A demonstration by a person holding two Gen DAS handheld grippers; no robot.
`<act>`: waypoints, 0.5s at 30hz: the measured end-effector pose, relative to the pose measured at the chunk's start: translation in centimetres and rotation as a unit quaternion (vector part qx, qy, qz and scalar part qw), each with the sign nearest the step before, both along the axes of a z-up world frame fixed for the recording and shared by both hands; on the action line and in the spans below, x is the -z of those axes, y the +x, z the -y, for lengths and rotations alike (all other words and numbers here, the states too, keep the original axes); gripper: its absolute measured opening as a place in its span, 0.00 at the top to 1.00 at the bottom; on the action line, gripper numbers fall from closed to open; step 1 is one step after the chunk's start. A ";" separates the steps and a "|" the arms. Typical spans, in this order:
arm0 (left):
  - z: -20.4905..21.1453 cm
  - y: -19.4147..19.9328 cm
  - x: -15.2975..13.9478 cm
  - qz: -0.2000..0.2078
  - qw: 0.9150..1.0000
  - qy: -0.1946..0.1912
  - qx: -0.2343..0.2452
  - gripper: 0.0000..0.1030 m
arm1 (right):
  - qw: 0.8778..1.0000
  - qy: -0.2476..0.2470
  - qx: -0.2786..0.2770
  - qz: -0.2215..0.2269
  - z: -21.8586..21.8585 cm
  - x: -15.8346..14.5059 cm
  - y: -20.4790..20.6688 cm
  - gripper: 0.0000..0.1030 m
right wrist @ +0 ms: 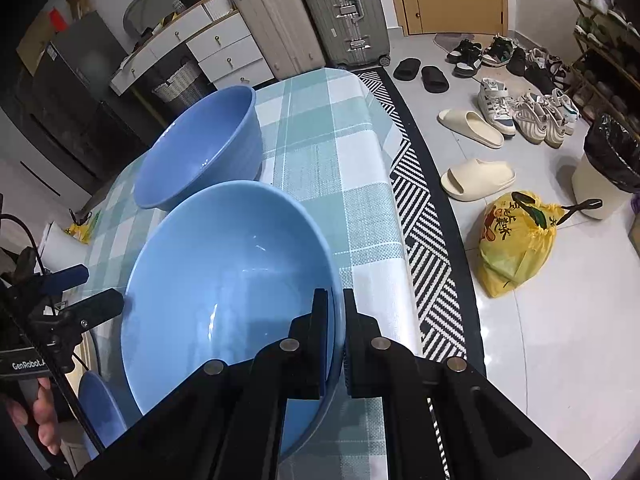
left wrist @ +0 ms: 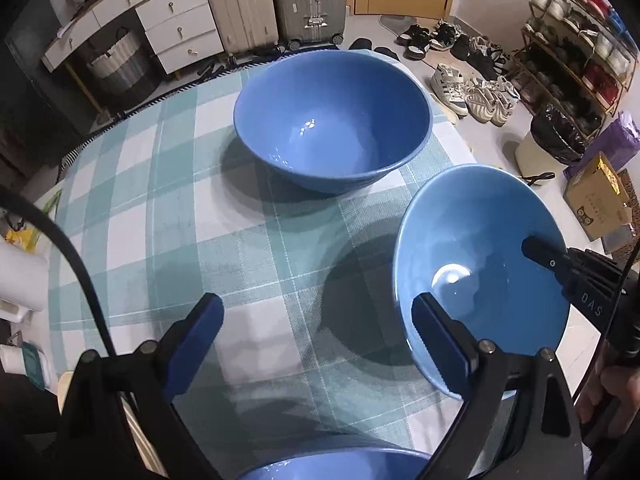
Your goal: Organize plates and bowls
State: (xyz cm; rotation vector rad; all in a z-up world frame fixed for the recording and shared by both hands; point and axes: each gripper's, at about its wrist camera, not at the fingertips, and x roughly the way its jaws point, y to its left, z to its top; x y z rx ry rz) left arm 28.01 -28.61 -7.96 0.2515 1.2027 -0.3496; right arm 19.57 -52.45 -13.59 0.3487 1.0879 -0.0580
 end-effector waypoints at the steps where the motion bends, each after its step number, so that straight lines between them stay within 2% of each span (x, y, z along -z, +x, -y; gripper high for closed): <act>1: -0.1 0.1 0.2 -0.004 1.000 -0.003 0.000 0.07 | 1.000 0.001 0.001 -0.001 0.0 0.0 0.0 0.94; 4: 0.1 0.2 0.5 -0.018 1.000 -0.012 0.002 0.07 | 1.000 0.003 0.001 -0.002 0.0 0.0 -0.1 0.94; 6: 0.1 0.3 0.7 -0.033 0.999 -0.035 0.002 0.07 | 1.000 0.006 0.004 -0.002 0.0 0.0 -0.1 0.94; 9: 0.1 0.6 1.1 -0.062 0.996 -0.062 -0.006 0.14 | 1.000 0.019 0.009 -0.002 0.1 0.2 -0.2 0.94; 11: 0.3 0.6 1.6 -0.077 0.995 -0.069 -0.005 0.15 | 1.000 0.025 0.007 -0.002 -0.1 0.2 -0.1 0.94; 15: 0.9 0.4 2.0 -0.081 0.995 -0.056 0.008 0.30 | 1.000 0.028 0.001 -0.004 -0.9 0.4 0.0 0.94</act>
